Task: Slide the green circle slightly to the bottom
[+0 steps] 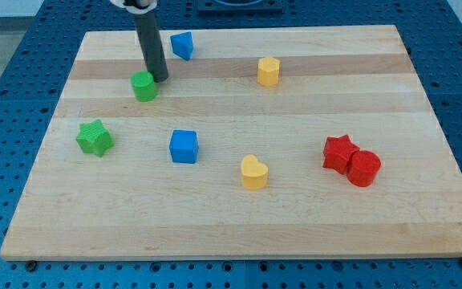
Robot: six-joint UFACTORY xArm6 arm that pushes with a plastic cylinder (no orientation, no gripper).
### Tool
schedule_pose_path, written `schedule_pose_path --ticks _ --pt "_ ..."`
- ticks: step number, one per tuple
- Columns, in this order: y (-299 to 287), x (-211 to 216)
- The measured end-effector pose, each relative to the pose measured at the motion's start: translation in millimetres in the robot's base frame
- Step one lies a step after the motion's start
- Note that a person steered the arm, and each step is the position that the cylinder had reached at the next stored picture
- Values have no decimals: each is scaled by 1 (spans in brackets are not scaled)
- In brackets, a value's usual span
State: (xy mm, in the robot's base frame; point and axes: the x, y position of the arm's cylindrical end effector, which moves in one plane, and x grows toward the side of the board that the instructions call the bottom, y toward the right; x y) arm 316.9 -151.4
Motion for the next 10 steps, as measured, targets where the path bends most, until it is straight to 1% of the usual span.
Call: schedule_pose_path --ticks 1,2,3,4,5,6,9,10 --pt "-11 25" --pt "-7 53" --pt "-8 19" --pt "-22 0" --pt "-38 -3" --pt "-44 33" --pt "-40 199" --pt "-40 220"
